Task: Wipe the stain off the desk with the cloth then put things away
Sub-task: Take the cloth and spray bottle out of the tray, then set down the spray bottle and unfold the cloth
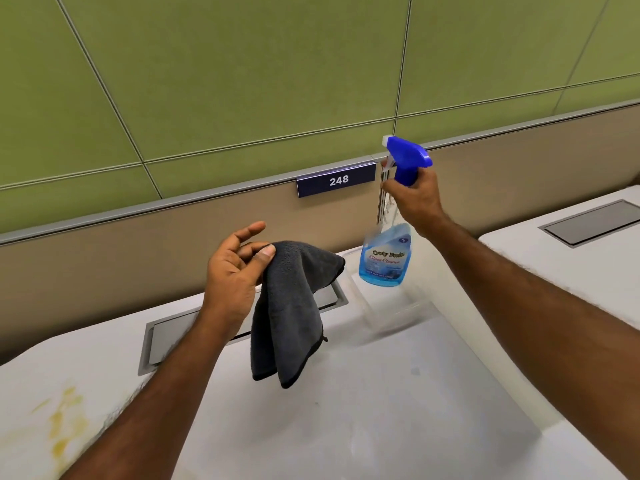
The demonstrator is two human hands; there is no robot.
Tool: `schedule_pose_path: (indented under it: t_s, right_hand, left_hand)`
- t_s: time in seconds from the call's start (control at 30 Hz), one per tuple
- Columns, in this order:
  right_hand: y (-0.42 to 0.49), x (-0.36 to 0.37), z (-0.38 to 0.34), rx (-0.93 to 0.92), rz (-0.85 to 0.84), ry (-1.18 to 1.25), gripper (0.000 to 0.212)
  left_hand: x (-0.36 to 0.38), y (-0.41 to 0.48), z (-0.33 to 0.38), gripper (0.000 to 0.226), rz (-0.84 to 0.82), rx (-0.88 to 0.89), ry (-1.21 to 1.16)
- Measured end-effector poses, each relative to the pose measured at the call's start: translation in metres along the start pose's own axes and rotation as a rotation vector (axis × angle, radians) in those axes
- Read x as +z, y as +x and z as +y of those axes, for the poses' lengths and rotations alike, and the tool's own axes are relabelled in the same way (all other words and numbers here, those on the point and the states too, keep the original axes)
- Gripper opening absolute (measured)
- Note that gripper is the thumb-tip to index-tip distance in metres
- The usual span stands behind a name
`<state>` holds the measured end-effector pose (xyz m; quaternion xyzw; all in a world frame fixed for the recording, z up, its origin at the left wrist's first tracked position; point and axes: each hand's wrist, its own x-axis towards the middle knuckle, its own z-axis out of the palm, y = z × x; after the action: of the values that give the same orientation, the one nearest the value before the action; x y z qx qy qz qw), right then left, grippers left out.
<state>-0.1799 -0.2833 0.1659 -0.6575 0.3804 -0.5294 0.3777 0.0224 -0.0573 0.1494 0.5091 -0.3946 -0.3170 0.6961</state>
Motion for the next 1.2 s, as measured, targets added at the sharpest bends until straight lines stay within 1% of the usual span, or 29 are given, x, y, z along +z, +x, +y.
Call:
schedule_pose_path:
  t_s: [0.07, 0.17, 0.3, 0.43, 0.5, 0.63, 0.77, 0.87, 0.97, 1.0, 1.1, 1.2]
  right_hand:
    - [-0.022, -0.011, -0.018, 0.021, -0.128, 0.095, 0.023]
    - [-0.07, -0.025, -0.038, 0.128, -0.321, 0.237, 0.026]
    - [-0.146, -0.031, -0.049, 0.164, -0.477, 0.269, 0.03]
    - [-0.209, -0.023, -0.047, 0.232, -0.583, 0.23, 0.02]
    - [-0.229, -0.019, -0.045, 0.274, -0.605, 0.208, 0.014]
    - [-0.252, -0.012, -0.046, 0.302, -0.582, 0.183, 0.005]
    - [-0.262, -0.009, -0.048, 0.343, -0.518, 0.111, 0.008]
    - [-0.263, -0.014, -0.052, 0.322, -0.531, 0.126, 0.007]
    - [-0.263, -0.019, -0.056, 0.318, -0.543, 0.126, 0.02]
    - [-0.264, -0.02, -0.057, 0.323, -0.549, 0.122, 0.02]
    - [-0.265, -0.018, -0.054, 0.318, -0.576, 0.071, 0.011]
    - [-0.269, -0.016, -0.051, 0.306, -0.582, 0.038, 0.013]
  left_hand:
    - [-0.001, -0.003, 0.005, 0.033, 0.017, 0.006, -0.03]
    - [-0.001, -0.007, 0.011, 0.03, 0.064, -0.003, -0.101]
    - [-0.006, -0.011, 0.018, 0.03, 0.117, -0.085, -0.225]
    - [-0.014, -0.017, 0.025, 0.03, 0.148, -0.171, -0.314]
    - [-0.016, -0.021, 0.028, 0.029, 0.15, -0.184, -0.333]
    - [-0.019, -0.029, 0.033, 0.028, 0.138, -0.209, -0.358]
    - [-0.019, -0.037, 0.039, 0.029, 0.108, -0.235, -0.39]
    - [-0.018, -0.04, 0.04, 0.029, 0.092, -0.24, -0.384]
    - [-0.016, -0.042, 0.039, 0.03, 0.084, -0.239, -0.388]
    - [-0.016, -0.042, 0.039, 0.03, 0.084, -0.24, -0.387]
    - [-0.014, -0.043, 0.037, 0.03, 0.079, -0.239, -0.382]
    - [-0.015, -0.043, 0.035, 0.03, 0.076, -0.235, -0.363]
